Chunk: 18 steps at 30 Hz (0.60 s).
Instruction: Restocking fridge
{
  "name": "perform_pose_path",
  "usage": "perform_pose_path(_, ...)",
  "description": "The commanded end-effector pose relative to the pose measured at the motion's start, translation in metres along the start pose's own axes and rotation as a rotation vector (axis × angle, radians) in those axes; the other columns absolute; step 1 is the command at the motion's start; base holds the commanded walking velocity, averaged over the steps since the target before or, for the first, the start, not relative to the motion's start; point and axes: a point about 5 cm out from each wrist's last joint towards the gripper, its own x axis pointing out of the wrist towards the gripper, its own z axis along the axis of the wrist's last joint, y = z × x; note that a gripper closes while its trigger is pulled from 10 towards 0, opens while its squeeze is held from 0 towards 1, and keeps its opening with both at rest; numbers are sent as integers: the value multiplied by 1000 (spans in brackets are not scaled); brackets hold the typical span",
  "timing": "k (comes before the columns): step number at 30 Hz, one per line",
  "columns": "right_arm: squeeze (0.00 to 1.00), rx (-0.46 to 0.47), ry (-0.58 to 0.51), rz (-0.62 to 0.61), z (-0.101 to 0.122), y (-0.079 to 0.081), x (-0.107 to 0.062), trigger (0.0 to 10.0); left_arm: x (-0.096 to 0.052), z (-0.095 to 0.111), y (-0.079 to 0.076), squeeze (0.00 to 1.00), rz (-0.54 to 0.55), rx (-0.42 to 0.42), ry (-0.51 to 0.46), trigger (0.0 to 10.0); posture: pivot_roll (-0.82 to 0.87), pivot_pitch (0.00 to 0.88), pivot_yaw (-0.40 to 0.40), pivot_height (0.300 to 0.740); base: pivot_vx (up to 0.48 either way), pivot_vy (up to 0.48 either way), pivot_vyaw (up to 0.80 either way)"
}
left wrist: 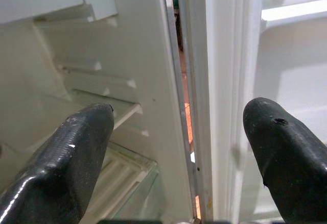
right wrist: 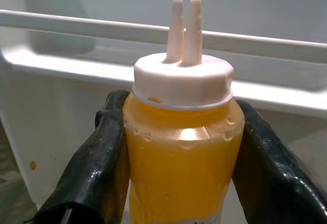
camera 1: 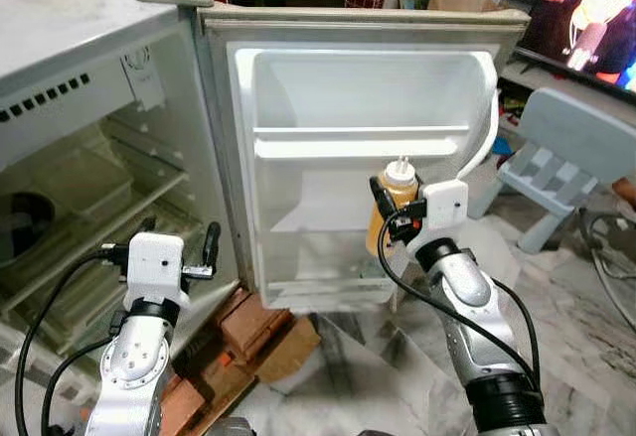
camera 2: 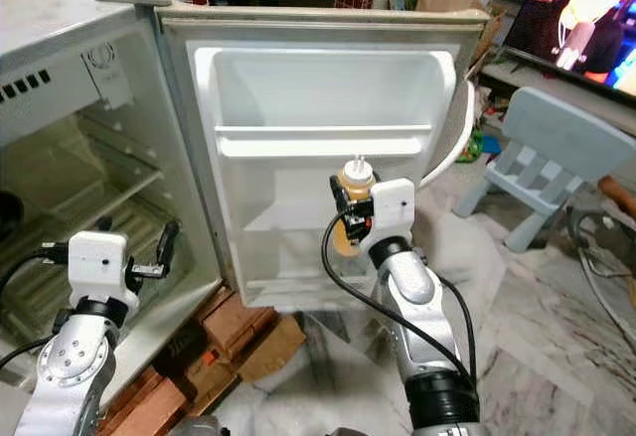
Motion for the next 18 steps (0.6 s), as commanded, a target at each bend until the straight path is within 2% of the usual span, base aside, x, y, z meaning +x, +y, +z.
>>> perform_pose_path(1, 0, 0, -19, -1, 7, -1, -1, 10000, 0, 5, 3, 0, 15, 5, -10, 10000, 169, 19, -71, 725, 0, 0, 0)
perform_pose_path(9, 0, 3, -9, 0, 5, -1, -5, 10000, -2, 7, 4, 0, 17, 16, -6, 10000, 169, 36, -68, 680, 0, 0, 0)
perform_pose_path(18, 0, 1, -3, 4, 5, 0, -5, 10000, -3, 11, 4, 0, 5, 10, -5, 10000, 176, 46, -69, 680, 0, 0, 0)
